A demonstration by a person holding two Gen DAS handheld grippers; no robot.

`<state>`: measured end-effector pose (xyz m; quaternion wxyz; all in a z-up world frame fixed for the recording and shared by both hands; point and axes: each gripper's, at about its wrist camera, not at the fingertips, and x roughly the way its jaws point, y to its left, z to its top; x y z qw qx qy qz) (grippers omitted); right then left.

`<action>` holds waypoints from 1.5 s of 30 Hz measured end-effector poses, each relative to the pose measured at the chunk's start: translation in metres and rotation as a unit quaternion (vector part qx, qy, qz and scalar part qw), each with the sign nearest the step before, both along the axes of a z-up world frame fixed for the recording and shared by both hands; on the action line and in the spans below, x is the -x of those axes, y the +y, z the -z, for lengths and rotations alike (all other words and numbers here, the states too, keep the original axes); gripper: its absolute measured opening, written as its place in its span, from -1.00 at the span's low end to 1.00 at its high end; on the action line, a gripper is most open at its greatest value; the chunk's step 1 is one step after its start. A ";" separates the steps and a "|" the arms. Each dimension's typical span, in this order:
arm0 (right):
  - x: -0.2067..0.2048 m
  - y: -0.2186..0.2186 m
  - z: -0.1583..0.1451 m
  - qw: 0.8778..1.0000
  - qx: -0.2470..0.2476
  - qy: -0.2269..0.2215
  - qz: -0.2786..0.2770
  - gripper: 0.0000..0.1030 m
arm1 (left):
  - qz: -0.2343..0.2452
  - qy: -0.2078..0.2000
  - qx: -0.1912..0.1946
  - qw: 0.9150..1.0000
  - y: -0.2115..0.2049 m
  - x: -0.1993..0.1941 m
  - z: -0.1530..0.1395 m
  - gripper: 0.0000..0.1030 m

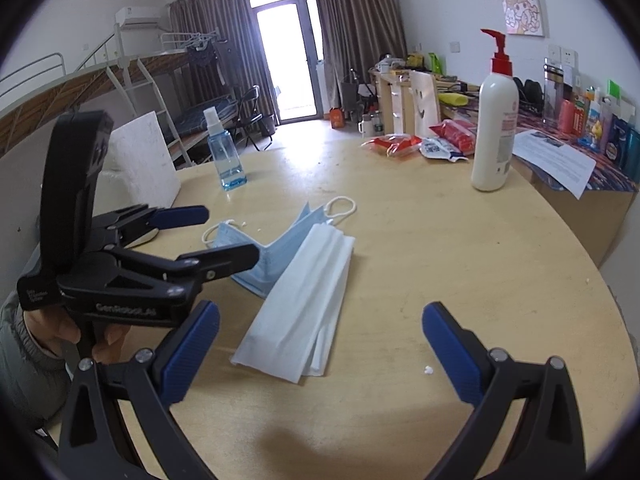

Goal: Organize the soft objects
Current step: 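Move the left tool to the blue face mask and close on it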

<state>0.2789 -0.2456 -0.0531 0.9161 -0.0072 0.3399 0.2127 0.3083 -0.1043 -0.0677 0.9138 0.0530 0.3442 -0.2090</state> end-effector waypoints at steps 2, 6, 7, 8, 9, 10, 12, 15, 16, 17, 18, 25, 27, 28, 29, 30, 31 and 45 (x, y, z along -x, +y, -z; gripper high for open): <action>0.001 0.000 0.001 1.000 0.003 0.003 -0.003 0.99 | 0.013 0.005 0.002 1.000 -0.003 0.000 0.002 0.68; -0.002 -0.001 0.003 1.000 0.001 0.014 -0.003 0.99 | 0.024 0.018 0.003 1.000 -0.004 -0.005 0.005 0.52; -0.002 0.000 0.002 1.000 0.000 0.015 -0.004 0.99 | 0.024 0.023 0.007 0.999 -0.003 -0.007 0.006 0.47; -0.002 0.000 0.002 1.000 0.001 0.015 -0.005 0.99 | 0.024 0.031 0.015 0.999 0.000 -0.009 0.007 0.41; -0.002 0.001 0.002 1.000 0.004 0.016 -0.005 0.99 | 0.024 0.036 0.019 0.999 0.001 -0.010 0.007 0.37; -0.002 0.002 0.002 1.000 0.005 0.016 -0.006 0.99 | 0.023 0.042 0.023 0.999 0.002 -0.012 0.009 0.32; -0.003 0.003 0.001 1.000 0.006 0.017 -0.006 0.99 | 0.023 0.057 0.025 0.998 0.002 -0.015 0.012 0.27; -0.004 0.005 0.000 1.000 0.008 0.018 -0.008 0.99 | 0.020 0.078 0.026 0.996 0.004 -0.018 0.016 0.23; -0.004 0.005 0.000 1.000 0.009 0.018 -0.008 0.99 | 0.018 0.079 0.027 0.996 0.004 -0.019 0.016 0.22; -0.005 0.005 0.000 1.000 0.010 0.018 -0.008 0.99 | 0.016 0.078 0.026 0.997 0.004 -0.019 0.016 0.17; -0.005 0.006 0.000 1.000 0.012 0.020 -0.008 0.99 | 0.016 0.078 0.026 0.997 0.004 -0.019 0.016 0.13; -0.007 0.009 0.000 0.999 0.019 0.023 -0.011 0.99 | 0.019 0.094 0.032 0.995 0.003 -0.023 0.019 -0.43; -0.008 0.009 0.001 0.999 0.017 0.027 -0.015 0.99 | 0.025 0.093 0.027 0.995 0.001 -0.021 0.019 -0.61; -0.008 0.010 0.001 0.999 0.018 0.029 -0.014 0.99 | 0.027 0.091 0.024 0.995 0.000 -0.020 0.019 -0.67; -0.009 0.010 0.001 0.999 0.019 0.030 -0.014 0.99 | 0.032 0.090 0.024 0.995 -0.002 -0.018 0.018 -0.70; -0.009 0.011 0.002 0.999 0.021 0.033 -0.012 0.99 | 0.032 0.090 0.023 0.995 -0.003 -0.018 0.018 -0.72; -0.010 0.012 0.002 0.999 0.023 0.034 -0.011 0.99 | 0.030 0.089 0.023 0.995 -0.003 -0.018 0.018 -0.74; -0.022 0.034 0.014 0.996 0.062 0.061 -0.012 0.23 | 0.018 0.083 0.045 0.995 0.008 -0.010 0.014 -0.81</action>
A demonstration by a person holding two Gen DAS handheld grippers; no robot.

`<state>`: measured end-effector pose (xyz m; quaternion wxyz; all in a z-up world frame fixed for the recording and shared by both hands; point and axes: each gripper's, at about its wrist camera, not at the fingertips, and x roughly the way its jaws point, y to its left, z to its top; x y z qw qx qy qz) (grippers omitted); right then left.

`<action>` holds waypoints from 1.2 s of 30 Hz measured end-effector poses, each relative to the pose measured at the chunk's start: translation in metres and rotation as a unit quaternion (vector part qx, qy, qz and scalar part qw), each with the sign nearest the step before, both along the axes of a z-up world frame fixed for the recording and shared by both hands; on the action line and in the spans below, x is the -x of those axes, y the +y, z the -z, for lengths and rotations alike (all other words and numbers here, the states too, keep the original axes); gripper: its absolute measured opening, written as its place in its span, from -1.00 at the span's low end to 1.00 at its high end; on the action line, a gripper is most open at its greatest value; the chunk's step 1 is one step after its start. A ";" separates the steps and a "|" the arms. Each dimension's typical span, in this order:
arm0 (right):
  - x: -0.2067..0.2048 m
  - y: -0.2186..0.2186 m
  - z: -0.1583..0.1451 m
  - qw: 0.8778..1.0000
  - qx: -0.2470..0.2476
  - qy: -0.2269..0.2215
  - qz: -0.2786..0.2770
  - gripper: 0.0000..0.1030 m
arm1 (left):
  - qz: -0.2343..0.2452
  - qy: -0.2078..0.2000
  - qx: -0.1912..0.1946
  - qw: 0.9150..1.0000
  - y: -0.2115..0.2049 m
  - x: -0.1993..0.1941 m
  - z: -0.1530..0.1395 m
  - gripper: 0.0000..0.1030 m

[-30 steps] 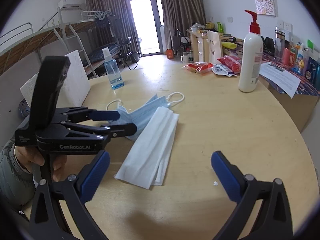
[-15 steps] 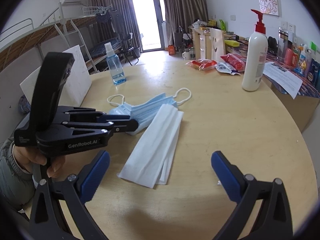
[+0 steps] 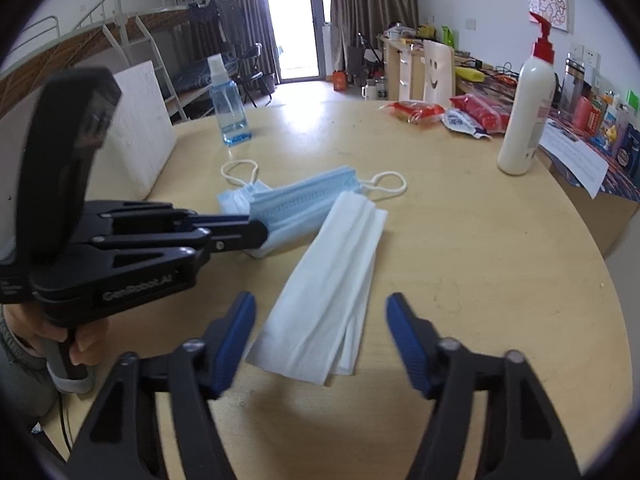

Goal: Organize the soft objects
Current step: 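Grasp the white face mask with the right tool while the left tool holds the blue mask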

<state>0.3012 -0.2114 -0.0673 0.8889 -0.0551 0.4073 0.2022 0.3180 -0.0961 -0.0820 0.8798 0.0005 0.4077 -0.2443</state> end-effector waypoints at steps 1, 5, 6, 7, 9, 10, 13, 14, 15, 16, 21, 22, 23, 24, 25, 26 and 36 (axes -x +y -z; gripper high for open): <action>-0.001 0.001 0.002 1.000 0.003 0.004 0.000 0.11 | 0.001 -0.003 0.000 1.000 0.000 0.001 -0.001 -0.81; -0.004 0.001 0.010 1.000 0.012 0.018 0.006 -0.12 | 0.002 -0.016 -0.007 1.000 0.003 0.006 -0.004 -0.81; -0.003 0.000 0.010 1.000 0.012 0.017 0.008 -0.17 | 0.001 -0.018 -0.008 1.000 0.003 0.006 -0.004 -0.81; -0.004 0.000 0.009 1.000 0.013 0.016 0.010 -0.22 | -0.001 -0.022 -0.010 1.000 0.003 0.007 -0.005 -0.80; -0.003 -0.002 0.009 1.000 0.009 0.016 0.010 -0.25 | -0.008 -0.031 -0.013 0.999 0.003 0.008 -0.006 -0.66; -0.003 -0.003 0.009 1.000 0.011 0.013 0.012 -0.31 | -0.010 -0.035 -0.015 0.999 0.003 0.009 -0.007 -0.43; -0.002 -0.004 0.010 1.000 0.008 0.011 0.012 -0.32 | -0.020 -0.043 -0.027 0.999 0.002 0.011 -0.008 0.30; -0.003 -0.004 0.010 1.000 0.006 0.011 0.012 -0.32 | -0.029 -0.047 -0.031 0.998 0.002 0.011 -0.009 0.40; -0.002 -0.004 0.010 1.000 0.006 0.011 0.012 -0.32 | -0.035 -0.055 -0.032 0.997 0.003 0.013 -0.011 0.42; -0.002 -0.004 0.009 1.000 0.005 0.010 0.012 -0.32 | -0.038 -0.060 -0.033 0.997 0.003 0.014 -0.012 0.44; -0.002 -0.005 0.009 1.000 0.000 0.010 0.012 -0.35 | -0.063 -0.052 -0.038 0.996 -0.001 0.002 -0.013 0.49; -0.002 -0.007 0.009 1.000 -0.004 0.012 0.013 -0.37 | -0.071 -0.048 -0.041 0.995 -0.002 -0.001 -0.012 0.49; -0.002 -0.008 0.009 1.000 -0.010 0.013 0.014 -0.37 | -0.081 -0.046 -0.045 0.995 -0.003 -0.005 -0.011 0.49; -0.003 -0.008 0.009 1.000 -0.012 0.014 0.014 -0.37 | -0.086 -0.042 -0.051 0.994 -0.005 -0.007 -0.009 0.49; -0.003 -0.009 0.009 1.000 -0.012 0.015 0.013 -0.37 | -0.086 -0.038 -0.056 0.994 -0.006 -0.009 -0.008 0.49; -0.003 -0.008 0.009 1.000 -0.011 0.014 0.013 -0.37 | -0.085 -0.037 -0.058 0.994 -0.007 -0.010 -0.006 0.49; -0.003 -0.004 0.009 1.000 0.007 0.009 0.008 -0.36 | -0.100 0.000 -0.057 0.993 0.001 -0.024 0.004 -0.31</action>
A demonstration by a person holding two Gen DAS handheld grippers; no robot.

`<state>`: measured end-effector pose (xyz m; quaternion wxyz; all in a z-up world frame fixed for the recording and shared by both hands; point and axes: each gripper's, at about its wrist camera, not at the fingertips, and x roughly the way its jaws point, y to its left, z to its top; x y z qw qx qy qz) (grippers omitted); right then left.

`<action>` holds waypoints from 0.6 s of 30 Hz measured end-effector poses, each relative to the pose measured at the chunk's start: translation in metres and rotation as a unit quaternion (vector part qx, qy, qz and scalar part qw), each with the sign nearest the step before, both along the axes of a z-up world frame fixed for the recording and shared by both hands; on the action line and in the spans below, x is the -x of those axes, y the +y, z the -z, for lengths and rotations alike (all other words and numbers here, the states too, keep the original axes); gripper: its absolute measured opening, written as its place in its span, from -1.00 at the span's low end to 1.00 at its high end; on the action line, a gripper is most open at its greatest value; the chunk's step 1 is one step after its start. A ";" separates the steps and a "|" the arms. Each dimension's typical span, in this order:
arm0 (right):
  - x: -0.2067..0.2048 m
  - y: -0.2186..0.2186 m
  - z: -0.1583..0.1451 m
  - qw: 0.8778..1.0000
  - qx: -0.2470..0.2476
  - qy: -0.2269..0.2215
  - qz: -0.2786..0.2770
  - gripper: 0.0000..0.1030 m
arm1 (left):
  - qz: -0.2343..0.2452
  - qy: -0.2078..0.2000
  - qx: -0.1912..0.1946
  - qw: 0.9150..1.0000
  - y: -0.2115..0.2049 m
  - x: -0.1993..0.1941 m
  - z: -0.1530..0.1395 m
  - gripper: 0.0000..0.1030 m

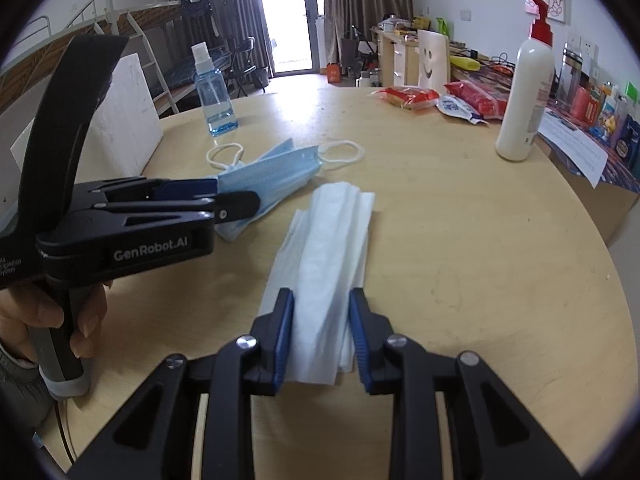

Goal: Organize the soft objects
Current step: 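Grasp the white face mask with the right tool while the left tool holds the blue mask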

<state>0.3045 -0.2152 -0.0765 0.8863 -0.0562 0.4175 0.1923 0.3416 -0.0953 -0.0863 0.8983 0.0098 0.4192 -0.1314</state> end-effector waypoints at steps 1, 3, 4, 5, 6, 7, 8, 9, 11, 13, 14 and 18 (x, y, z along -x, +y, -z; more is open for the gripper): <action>0.000 0.001 0.000 1.000 0.006 -0.002 -0.001 -0.36 | 0.001 0.000 -0.001 1.000 -0.001 0.000 0.000 -0.51; 0.001 0.004 0.001 1.000 0.017 -0.005 0.000 -0.36 | 0.004 -0.001 0.003 1.000 -0.001 0.001 -0.001 -0.73; 0.001 0.004 0.001 1.000 0.018 -0.006 0.000 -0.36 | 0.007 0.001 0.007 1.000 -0.001 0.001 -0.001 -0.75; 0.000 0.003 0.001 1.000 0.018 -0.006 0.000 -0.37 | 0.007 0.003 0.010 1.000 -0.001 0.002 0.000 -0.78; -0.001 0.002 0.001 1.000 0.016 -0.005 -0.001 -0.38 | 0.007 0.002 0.012 1.000 -0.001 0.003 -0.001 -0.80; -0.001 0.001 0.001 1.000 0.017 -0.006 0.001 -0.49 | 0.008 0.002 0.015 1.000 0.000 0.004 -0.001 -0.82; -0.001 0.001 0.001 1.000 0.017 -0.006 0.005 -0.57 | 0.009 0.002 0.021 1.000 0.001 0.005 -0.001 -0.83; -0.002 0.000 0.001 1.000 0.011 -0.004 0.004 -0.61 | 0.008 0.000 0.027 1.000 0.002 0.006 -0.002 -0.83; -0.002 -0.001 0.001 1.000 0.000 0.000 -0.003 -0.72 | 0.006 -0.004 0.031 0.999 0.004 0.007 -0.003 -0.84; -0.003 -0.001 0.001 1.000 -0.007 0.002 -0.004 -0.74 | 0.004 -0.012 0.028 1.000 0.004 0.010 -0.005 -0.84; -0.003 -0.001 0.000 1.000 -0.008 0.001 -0.005 -0.75 | 0.004 -0.017 0.024 1.000 0.003 0.012 -0.006 -0.83; 0.006 -0.005 -0.010 0.999 -0.030 -0.014 -0.005 -0.75 | 0.006 -0.047 0.014 0.999 0.004 0.025 -0.017 -0.84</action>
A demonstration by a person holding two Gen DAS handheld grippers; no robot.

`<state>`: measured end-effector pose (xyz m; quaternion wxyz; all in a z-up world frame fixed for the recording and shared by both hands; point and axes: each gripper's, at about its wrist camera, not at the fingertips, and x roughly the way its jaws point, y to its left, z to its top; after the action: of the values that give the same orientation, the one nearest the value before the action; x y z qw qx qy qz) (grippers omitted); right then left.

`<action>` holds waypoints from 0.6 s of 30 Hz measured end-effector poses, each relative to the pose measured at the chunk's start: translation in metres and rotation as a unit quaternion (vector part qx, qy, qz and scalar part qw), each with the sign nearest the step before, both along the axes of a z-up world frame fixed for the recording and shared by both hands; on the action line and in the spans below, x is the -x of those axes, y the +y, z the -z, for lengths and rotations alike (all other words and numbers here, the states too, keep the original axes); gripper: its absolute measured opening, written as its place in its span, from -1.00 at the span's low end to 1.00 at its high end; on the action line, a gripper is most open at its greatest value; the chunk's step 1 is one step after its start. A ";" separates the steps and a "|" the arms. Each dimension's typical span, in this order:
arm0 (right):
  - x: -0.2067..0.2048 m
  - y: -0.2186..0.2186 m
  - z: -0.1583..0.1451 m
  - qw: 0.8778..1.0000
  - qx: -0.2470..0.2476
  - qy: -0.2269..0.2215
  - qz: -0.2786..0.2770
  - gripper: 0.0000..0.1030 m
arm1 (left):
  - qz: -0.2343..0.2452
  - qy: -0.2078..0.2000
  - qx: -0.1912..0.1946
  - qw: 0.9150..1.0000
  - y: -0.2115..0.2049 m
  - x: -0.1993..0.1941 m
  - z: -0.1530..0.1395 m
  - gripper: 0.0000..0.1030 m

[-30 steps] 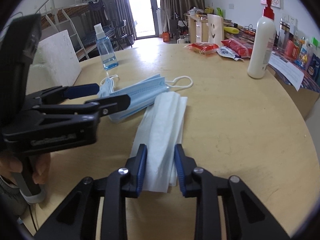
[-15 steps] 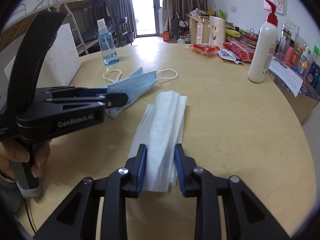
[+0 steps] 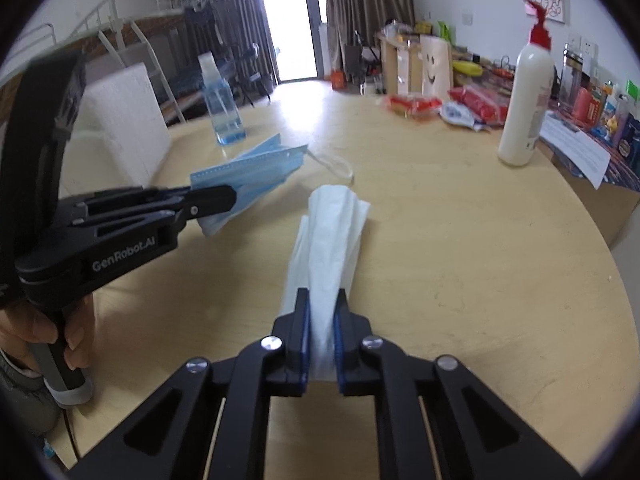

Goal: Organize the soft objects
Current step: 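Grasp the white face mask with the right tool while the left tool holds the blue mask, then lift both masks and carry them over the white foam box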

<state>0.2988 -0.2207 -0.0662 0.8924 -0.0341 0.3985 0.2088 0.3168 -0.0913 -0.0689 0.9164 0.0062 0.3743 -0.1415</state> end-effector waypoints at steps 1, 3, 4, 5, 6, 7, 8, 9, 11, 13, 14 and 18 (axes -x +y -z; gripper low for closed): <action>0.002 -0.002 -0.003 1.000 -0.004 -0.003 0.001 -0.75 | -0.001 -0.006 0.002 1.000 0.002 0.002 -0.003 -0.84; 0.007 -0.006 -0.010 1.000 -0.016 -0.011 0.004 -0.75 | -0.004 -0.023 0.004 1.000 0.005 0.010 -0.011 -0.83; 0.010 -0.008 -0.013 1.000 -0.021 -0.014 0.006 -0.75 | -0.004 -0.030 0.001 1.000 0.006 0.013 -0.014 -0.84; 0.012 -0.010 -0.016 1.000 -0.025 -0.017 0.009 -0.75 | -0.006 -0.040 -0.001 0.999 0.006 0.017 -0.018 -0.84; 0.015 -0.012 -0.019 0.999 -0.033 -0.021 0.012 -0.75 | -0.006 -0.051 -0.003 0.999 0.007 0.021 -0.021 -0.83; 0.017 -0.014 -0.022 0.999 -0.039 -0.024 0.014 -0.75 | -0.006 -0.060 -0.009 0.998 0.007 0.026 -0.024 -0.83; 0.021 -0.017 -0.026 0.998 -0.046 -0.029 0.016 -0.75 | -0.007 -0.066 -0.013 0.998 0.008 0.030 -0.026 -0.83; 0.023 -0.018 -0.028 0.998 -0.051 -0.034 0.016 -0.75 | -0.009 -0.074 -0.015 0.997 0.009 0.035 -0.029 -0.83; 0.031 -0.020 -0.035 0.997 -0.064 -0.046 0.017 -0.75 | -0.015 -0.088 -0.016 0.996 0.011 0.045 -0.037 -0.83; 0.038 -0.020 -0.040 0.996 -0.069 -0.056 0.017 -0.75 | -0.021 -0.111 -0.016 0.993 0.014 0.060 -0.046 -0.83; 0.042 -0.020 -0.042 0.995 -0.072 -0.061 0.016 -0.75 | -0.023 -0.121 -0.015 0.992 0.015 0.068 -0.050 -0.83; 0.057 -0.015 -0.052 0.993 -0.082 -0.084 0.011 -0.75 | -0.026 -0.147 -0.008 0.989 0.021 0.102 -0.063 -0.83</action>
<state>0.2413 -0.2360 -0.0144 0.9250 0.0267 0.3035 0.2272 0.2151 -0.0702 -0.0062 0.9648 0.0239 0.2368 -0.1119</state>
